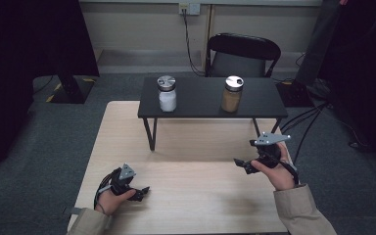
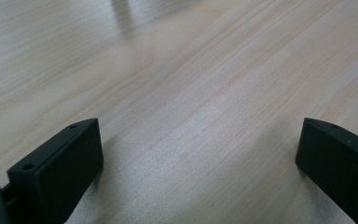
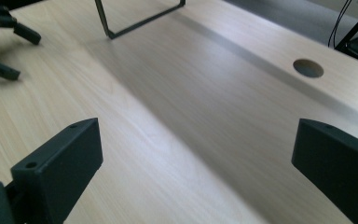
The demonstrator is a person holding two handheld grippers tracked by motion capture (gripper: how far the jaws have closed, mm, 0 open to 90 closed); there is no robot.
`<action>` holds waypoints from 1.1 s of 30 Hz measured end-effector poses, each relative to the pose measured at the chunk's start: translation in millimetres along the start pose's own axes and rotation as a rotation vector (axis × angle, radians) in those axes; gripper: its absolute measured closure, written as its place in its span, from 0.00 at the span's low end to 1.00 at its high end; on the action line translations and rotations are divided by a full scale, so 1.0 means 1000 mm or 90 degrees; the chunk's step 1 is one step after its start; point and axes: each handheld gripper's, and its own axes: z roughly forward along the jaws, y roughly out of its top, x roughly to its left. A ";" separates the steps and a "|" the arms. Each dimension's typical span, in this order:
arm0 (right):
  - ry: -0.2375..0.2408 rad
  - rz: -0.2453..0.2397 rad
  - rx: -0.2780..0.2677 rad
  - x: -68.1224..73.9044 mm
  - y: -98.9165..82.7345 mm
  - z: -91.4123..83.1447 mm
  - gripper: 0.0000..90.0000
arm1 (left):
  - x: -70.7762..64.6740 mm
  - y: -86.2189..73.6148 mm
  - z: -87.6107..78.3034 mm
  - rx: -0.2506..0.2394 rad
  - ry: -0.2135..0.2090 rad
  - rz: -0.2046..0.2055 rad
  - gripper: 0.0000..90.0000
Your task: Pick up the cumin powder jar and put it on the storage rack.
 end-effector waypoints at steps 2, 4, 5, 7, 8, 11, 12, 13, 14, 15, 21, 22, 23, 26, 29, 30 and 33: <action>0.001 0.009 0.004 0.000 -0.009 0.002 0.01 | 0.000 0.000 0.000 0.001 0.000 0.001 0.00; 0.001 0.011 0.006 0.001 -0.011 0.002 0.01 | 0.000 0.000 0.000 0.001 0.000 0.001 0.00; 0.003 0.012 0.012 0.001 -0.016 0.004 0.01 | 0.000 0.000 0.000 0.001 0.000 0.002 0.00; 0.005 0.014 0.014 0.001 -0.019 0.005 0.01 | 0.000 0.000 0.000 0.001 0.000 0.002 0.00; 0.004 0.015 0.015 0.001 -0.023 0.006 0.01 | 0.000 0.000 0.000 0.001 0.000 0.002 0.00; 0.005 0.014 0.018 0.002 -0.027 0.007 0.01 | 0.000 0.000 0.000 0.001 0.000 0.002 0.00; 0.005 0.014 0.019 0.003 -0.029 0.008 0.01 | 0.000 0.000 0.000 0.001 0.000 0.002 0.00; 0.006 0.013 0.021 0.004 -0.031 0.009 0.01 | 0.000 0.000 0.000 0.001 0.000 0.002 0.00; 0.006 0.015 0.022 0.004 -0.034 0.009 0.01 | 0.000 0.000 0.000 0.001 0.000 0.002 0.00; 0.007 0.017 0.021 0.004 -0.037 0.010 0.01 | 0.000 0.000 0.000 0.001 0.000 0.002 0.00; 0.007 0.030 0.021 0.006 -0.052 0.013 0.02 | 0.000 0.000 0.000 0.001 0.000 0.002 0.00; 0.008 0.032 0.023 0.006 -0.054 0.014 0.02 | 0.000 0.000 0.000 0.001 0.000 0.002 0.00; 0.007 0.034 0.025 0.006 -0.057 0.014 0.02 | 0.000 0.000 0.000 0.001 0.000 0.002 0.00; 0.012 0.040 0.020 0.006 -0.064 0.013 0.02 | 0.000 0.000 0.000 0.001 0.002 0.005 0.00; 0.009 0.043 0.015 0.006 -0.070 0.012 0.02 | 0.000 0.000 0.000 0.001 0.002 0.005 0.00; 0.007 0.044 0.015 0.007 -0.071 0.012 0.02 | 0.000 0.000 0.000 0.001 0.002 0.005 0.00; 0.006 0.050 0.016 0.007 -0.077 0.012 0.02 | 0.000 0.000 0.000 0.001 0.002 0.005 0.00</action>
